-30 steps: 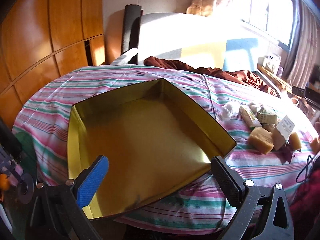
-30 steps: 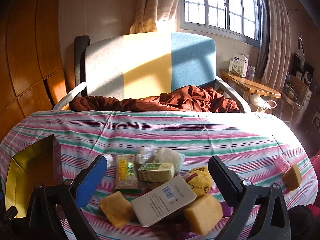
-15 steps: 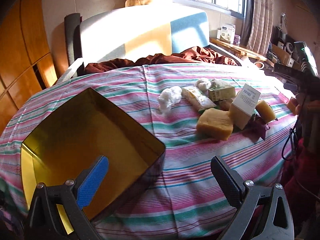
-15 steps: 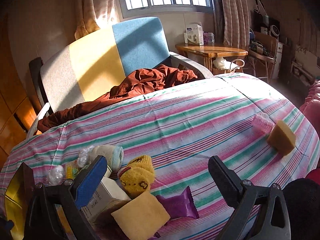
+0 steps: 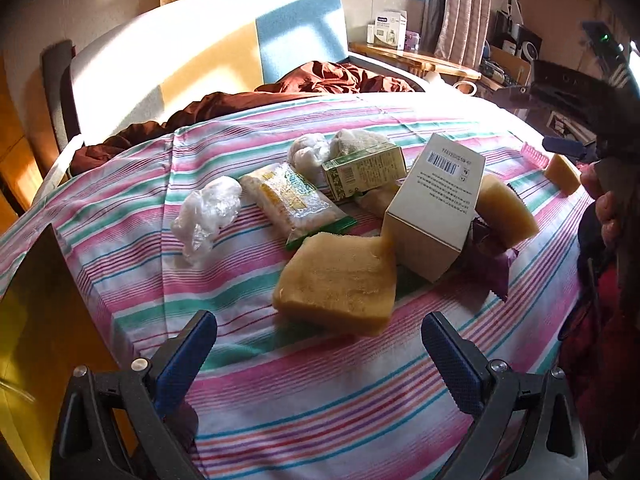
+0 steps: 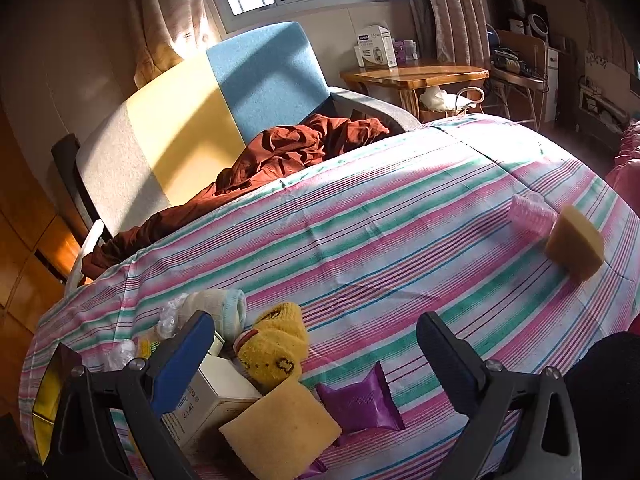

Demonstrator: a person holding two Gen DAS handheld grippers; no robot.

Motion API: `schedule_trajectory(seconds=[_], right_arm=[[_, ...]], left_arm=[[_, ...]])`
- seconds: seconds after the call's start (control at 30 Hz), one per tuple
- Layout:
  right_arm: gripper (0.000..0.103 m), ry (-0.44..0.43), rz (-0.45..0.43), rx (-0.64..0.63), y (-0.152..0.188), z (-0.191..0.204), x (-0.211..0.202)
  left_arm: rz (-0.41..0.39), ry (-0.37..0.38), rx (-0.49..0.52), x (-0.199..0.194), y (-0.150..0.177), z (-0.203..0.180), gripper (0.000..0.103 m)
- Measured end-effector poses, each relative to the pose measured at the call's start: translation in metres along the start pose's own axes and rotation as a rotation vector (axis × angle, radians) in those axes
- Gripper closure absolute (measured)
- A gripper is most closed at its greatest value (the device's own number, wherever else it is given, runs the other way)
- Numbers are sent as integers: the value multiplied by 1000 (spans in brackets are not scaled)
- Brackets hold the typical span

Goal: Organize objects
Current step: 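Move both tools from the gold tray toward the scattered items, then grasp the yellow sponge with the left tool while the right tool grasps the white box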

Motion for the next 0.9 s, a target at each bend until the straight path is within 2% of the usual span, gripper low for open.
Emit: schedule_trajectory(seconds=[0.1, 0.23, 0.37, 0.43, 0.47, 0.53, 0.6, 0.7, 0.9], right_arm=[[0, -1, -1, -9, 0, 2, 0], [0, -10, 10, -13, 0, 4, 3], [0, -10, 22, -20, 0, 5, 6], [0, -11, 29, -24, 2, 6, 7], [0, -11, 33, -25, 2, 6, 8], [0, -10, 44, -30, 3, 7, 11], [0, -9, 54, -36, 4, 8, 13], [0, -12, 61, -44, 5, 10, 14], [0, -86, 54, -120, 9, 29, 10]], left_arm=[[33, 1, -3, 20, -6, 0, 0], [60, -37, 14, 42, -14, 1, 0], [65, -20, -22, 54, -15, 3, 3], [39, -11, -39, 55, -13, 3, 12], [8, -17, -33, 53, -11, 2, 22], [-39, -10, -4, 47, -8, -5, 34], [-56, -17, 17, 42, -4, -10, 37], [-71, 9, -6, 31, 9, -8, 39], [-120, 8, -19, 7, 47, -4, 38]])
Point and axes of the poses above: each gripper's, at about its wrist camera, not at the fingertips, and x roughly the way its jaws point, z to its left, y to its underside, the point moved 4 cm from there along x, roughly the way its jaws point, and after that the axes turned 4 degrees about x, right-handed, at the moved point
